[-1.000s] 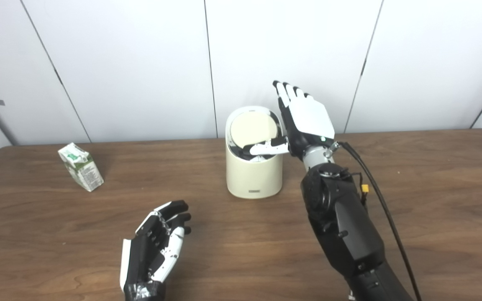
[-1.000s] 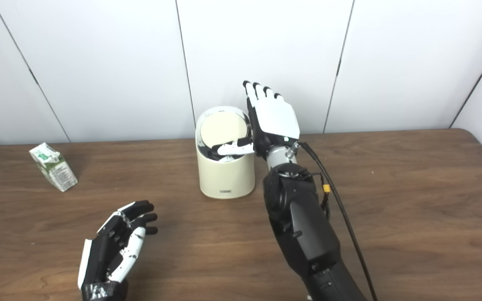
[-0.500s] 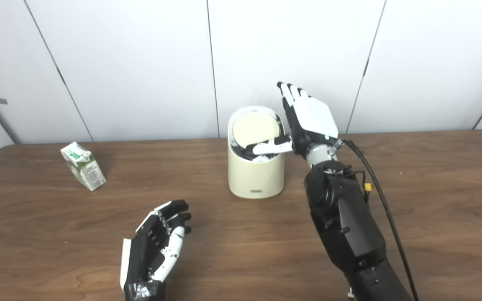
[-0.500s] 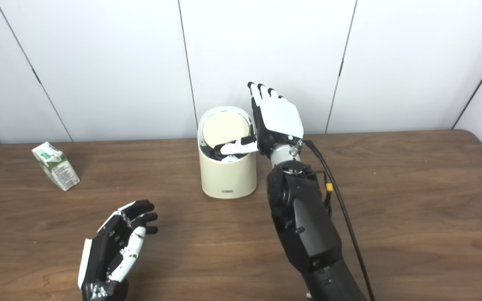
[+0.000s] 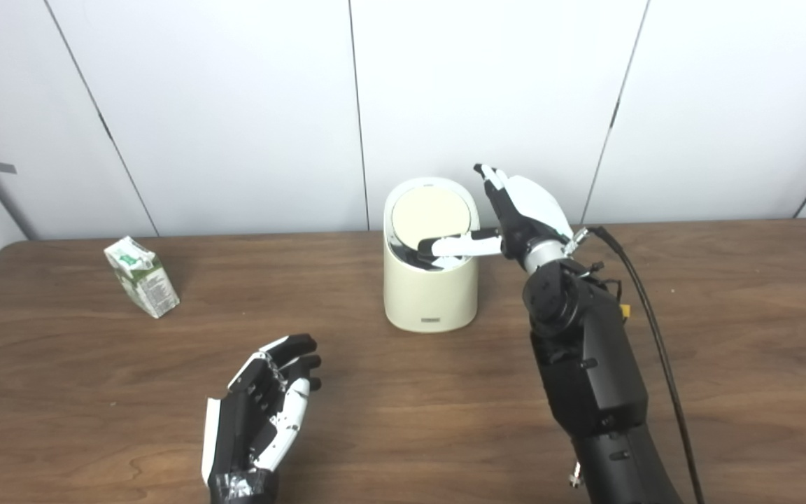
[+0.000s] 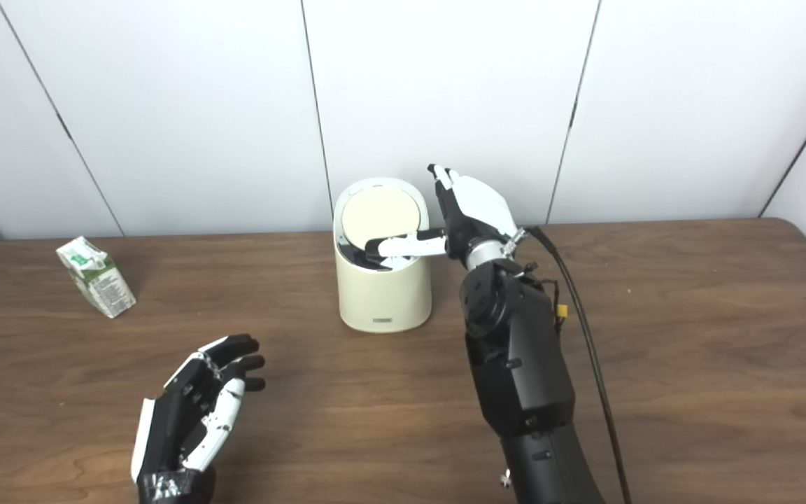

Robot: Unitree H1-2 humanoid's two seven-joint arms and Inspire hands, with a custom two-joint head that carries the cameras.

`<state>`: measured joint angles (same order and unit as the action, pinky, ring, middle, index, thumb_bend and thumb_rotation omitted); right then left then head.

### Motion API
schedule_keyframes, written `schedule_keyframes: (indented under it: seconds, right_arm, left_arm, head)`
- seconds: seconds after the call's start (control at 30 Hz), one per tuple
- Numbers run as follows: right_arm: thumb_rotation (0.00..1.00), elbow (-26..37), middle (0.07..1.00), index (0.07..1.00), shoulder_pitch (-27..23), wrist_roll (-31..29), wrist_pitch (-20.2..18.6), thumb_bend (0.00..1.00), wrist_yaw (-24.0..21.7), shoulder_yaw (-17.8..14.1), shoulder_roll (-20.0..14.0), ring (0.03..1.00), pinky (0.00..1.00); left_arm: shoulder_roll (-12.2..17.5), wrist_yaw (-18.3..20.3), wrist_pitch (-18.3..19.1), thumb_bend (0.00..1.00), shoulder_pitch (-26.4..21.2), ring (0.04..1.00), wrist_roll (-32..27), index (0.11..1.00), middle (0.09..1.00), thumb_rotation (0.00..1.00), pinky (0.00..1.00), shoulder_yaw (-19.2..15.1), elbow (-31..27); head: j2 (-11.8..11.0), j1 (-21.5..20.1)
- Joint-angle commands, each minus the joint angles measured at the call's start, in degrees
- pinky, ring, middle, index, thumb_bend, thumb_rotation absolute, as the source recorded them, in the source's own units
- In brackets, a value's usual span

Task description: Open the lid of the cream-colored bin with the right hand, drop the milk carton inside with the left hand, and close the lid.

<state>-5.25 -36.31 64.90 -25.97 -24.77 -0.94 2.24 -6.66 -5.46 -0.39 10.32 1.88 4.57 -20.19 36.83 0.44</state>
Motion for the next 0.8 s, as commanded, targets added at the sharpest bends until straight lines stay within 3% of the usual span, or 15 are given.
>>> schedule_keyframes:
  seconds: [0.0, 0.1, 0.33, 0.6, 0.77]
  right_arm:
    - [0.53, -2.9, 1.0, 0.993, 1.08, 3.56, -0.94, 0.76, -0.8, -2.29, -1.86, 1.0, 0.93]
    - [0.52, -2.97, 1.0, 0.993, 1.0, 4.51, -0.94, 0.77, -1.21, -2.87, -1.66, 1.0, 0.93]
    - [0.4, -3.37, 1.0, 0.983, 2.61, 2.27, -0.94, 0.84, 6.38, 0.03, -2.35, 1.0, 0.96]
    - [0.34, -5.46, 1.0, 0.979, 3.2, 2.34, -0.94, 0.81, 6.94, -0.49, -1.63, 1.0, 0.96]
    - [0.42, -3.33, 1.0, 0.998, 4.16, 0.48, -0.94, 0.86, 4.55, -0.52, -1.4, 1.0, 1.0]
  left_arm:
    - [-0.82, 0.14, -0.84, 0.24, 0.0, 0.687, 0.46, 0.706, 0.715, 0.26, 0.6, 0.45, -2.19]
    - [-1.12, 0.01, -0.71, 0.24, -0.04, 0.69, 0.4, 0.707, 0.718, 0.26, 0.61, 0.58, -2.06]
    - [-1.01, -0.17, -1.05, 0.23, -0.39, 0.688, 1.41, 0.709, 0.717, 0.27, 0.6, 1.08, -1.7]
    - [-1.19, -0.32, -1.06, 0.24, -0.56, 0.686, 1.83, 0.712, 0.721, 0.29, 0.6, 1.23, -1.73]
    - [-1.23, -0.28, -0.67, 0.25, -0.53, 0.686, 2.11, 0.714, 0.722, 0.3, 0.59, 1.21, -1.97]
  head:
    - [0.1, -0.17]
    - [0.09, 0.05]
    - [-0.02, 0.23]
    - [-0.21, 0.21]
    - [-0.23, 0.11]
